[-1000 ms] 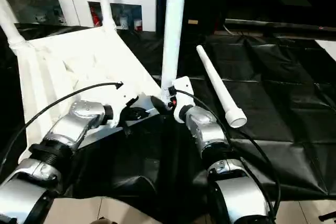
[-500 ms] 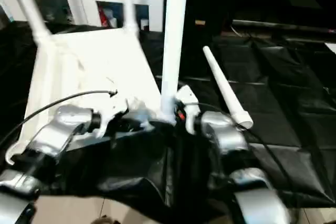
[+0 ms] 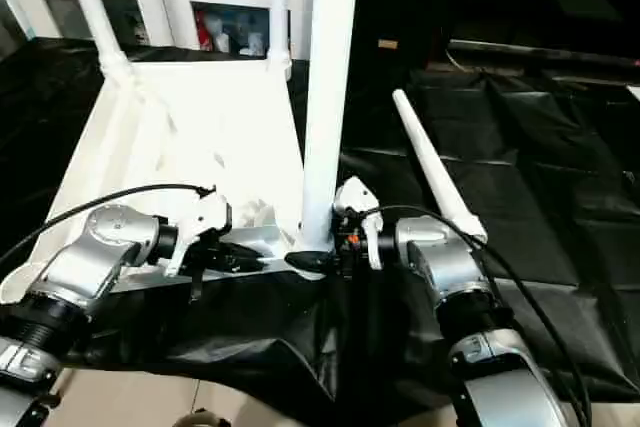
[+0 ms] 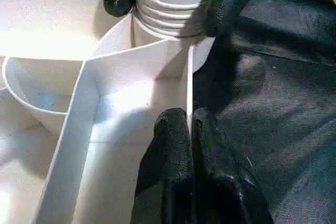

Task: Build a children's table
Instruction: Rotate leg to tighten

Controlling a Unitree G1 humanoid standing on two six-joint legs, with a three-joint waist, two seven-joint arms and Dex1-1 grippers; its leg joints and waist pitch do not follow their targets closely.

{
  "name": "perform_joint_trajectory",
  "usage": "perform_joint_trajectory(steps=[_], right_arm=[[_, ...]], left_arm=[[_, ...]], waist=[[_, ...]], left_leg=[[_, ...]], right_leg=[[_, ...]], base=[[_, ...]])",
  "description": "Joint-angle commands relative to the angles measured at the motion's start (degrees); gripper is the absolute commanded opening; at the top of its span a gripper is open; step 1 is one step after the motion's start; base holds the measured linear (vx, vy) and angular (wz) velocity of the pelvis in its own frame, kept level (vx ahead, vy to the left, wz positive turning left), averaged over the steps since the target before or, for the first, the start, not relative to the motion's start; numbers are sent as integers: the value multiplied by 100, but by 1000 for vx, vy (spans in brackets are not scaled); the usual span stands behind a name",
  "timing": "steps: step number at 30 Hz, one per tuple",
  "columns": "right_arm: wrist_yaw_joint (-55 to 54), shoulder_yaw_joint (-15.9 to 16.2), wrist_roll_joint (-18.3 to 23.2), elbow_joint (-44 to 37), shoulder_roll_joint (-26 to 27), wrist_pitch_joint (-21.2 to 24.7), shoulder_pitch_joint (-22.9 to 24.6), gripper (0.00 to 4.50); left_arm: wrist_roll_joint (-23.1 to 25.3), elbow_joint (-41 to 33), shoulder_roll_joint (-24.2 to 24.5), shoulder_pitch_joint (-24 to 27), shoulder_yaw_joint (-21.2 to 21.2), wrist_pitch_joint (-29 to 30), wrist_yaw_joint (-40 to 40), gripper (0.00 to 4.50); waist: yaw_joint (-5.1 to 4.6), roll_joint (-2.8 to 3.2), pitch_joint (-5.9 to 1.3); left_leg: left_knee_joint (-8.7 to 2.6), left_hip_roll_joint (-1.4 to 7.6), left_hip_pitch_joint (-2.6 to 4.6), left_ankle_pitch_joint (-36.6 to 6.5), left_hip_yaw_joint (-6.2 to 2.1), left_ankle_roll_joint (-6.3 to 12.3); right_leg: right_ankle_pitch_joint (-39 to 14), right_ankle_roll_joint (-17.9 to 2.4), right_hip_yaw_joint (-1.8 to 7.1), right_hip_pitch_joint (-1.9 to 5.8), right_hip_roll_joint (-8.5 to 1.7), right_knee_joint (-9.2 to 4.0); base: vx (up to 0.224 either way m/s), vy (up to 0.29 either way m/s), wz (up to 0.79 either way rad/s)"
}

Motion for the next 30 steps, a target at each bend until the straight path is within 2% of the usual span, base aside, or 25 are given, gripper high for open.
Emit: perform_joint_trajectory(steps=[1, 5, 8, 10, 12, 14, 15, 16, 18, 19, 21, 22, 26, 30], right_arm=[[-12, 169, 20, -111, 191, 134, 116, 292], [-363, 96, -22, -52, 328, 102, 127, 276], [-1647, -69, -259, 449, 713, -47, -25, 274], [-2366, -191, -367, 768, 943, -96, -155, 273], [-2662, -256, -385, 895, 1060, -101, -215, 272], [-3490, -477, -358, 1211, 1374, -137, -409, 272], [-3490, -477, -358, 1211, 1374, -137, -409, 272], [-3938, -568, -370, 1392, 1557, -202, -545, 272], [-4046, -569, -386, 1474, 1672, -268, -614, 272], [-4044, -559, -386, 1478, 1724, -316, -632, 342], [-3898, -593, -297, 1498, 1841, -379, -673, 342], [-3798, -606, -248, 1483, 1870, -371, -677, 348], [-3564, -615, -223, 1500, 1841, -449, -684, 393], [-2826, -398, -266, 1266, 1488, -533, -543, 436]], left_arm=[[-151, -140, -212, -54, -50, -25, 159, 0], [-70, -21, -318, -131, -11, -3, 433, 0], [-60, 190, -653, -353, 149, 156, 949, 0], [-45, 309, -864, -502, 231, 235, 1299, 0], [-1, 406, -961, -596, 252, 253, 1517, 0], [108, 691, -1209, -845, 298, 274, 2071, 0], [108, 691, -1209, -845, 298, 274, 2071, 0], [186, 857, -1370, -984, 329, 266, 2382, 0], [262, 961, -1469, -1064, 335, 248, 2559, 0], [271, 986, -1512, -1088, 343, 252, 2595, 0], [292, 1005, -1580, -1105, 333, 243, 2621, 0], [282, 984, -1597, -1093, 326, 245, 2600, 0], [245, 931, -1549, -1018, 255, 151, 2422, 0], [119, 637, -1307, -762, 158, 34, 1829, 0]], waist=[[-5, -17, -375], [-33, -21, -357], [-70, -31, -332], [-166, -39, -325], [-205, -25, -328], [-216, -23, -338], [-221, -17, -341], [-217, -11, -344], [-216, -10, -355], [-194, -18, -359], [-183, -41, -366], [-169, -29, -374], [-159, -37, -380], [-139, -51, -390]], left_leg=[[-364, 199, 40, -1319, -43, 213], [-369, 188, 53, -1460, -52, 161], [-356, 156, 97, -1602, -56, 103], [-354, 131, 93, -1737, -89, 7], [-343, 124, 117, -1804, -92, 21], [-362, 132, 102, -1776, -96, 55], [-360, 137, 120, -1798, -96, 41], [-364, 147, 133, -1822, -94, 46], [-378, 151, 114, -1803, -100, 43], [-378, 158, 122, -1770, -85, 77], [-381, 153, 92, -1709, -79, 131], [-386, 164, 83, -1606, -78, 158], [-387, 173, 61, -1475, -63, 198], [-374, 175, 29, -1330, -58, 270]], right_leg=[[-2419, -687, 319, 280, -509, -479], [-2702, -602, 311, 266, -521, -520], [-3216, -431, 292, 220, -530, -600], [-3548, -326, 240, 225, -531, -639], [-3645, -256, 224, 210, -539, -687], [-3500, -266, 226, 216, -532, -681], [-3469, -286, 227, 202, -532, -681], [-3396, -309, 225, 203, -538, -683], [-3228, -350, 225, 226, -535, -665], [-3077, -393, 256, 213, -541, -653], [-2939, -450, 273, 236, -552, -618], [-2766, -503, 288, 242, -555, -591], [-2396, -657, 310, 261, -553, -529], [-2296, -688, 323, 299, -570, -497]], base=[[0, 0, 0], [0, 0, 0], [0, 0, 0], [0, 0, 0], [0, 0, 0], [0, 0, 0], [0, 0, 0], [0, 0, 0], [0, 0, 0], [0, 0, 0], [0, 0, 0], [0, 0, 0], [0, 0, 0], [0, 0, 0]])
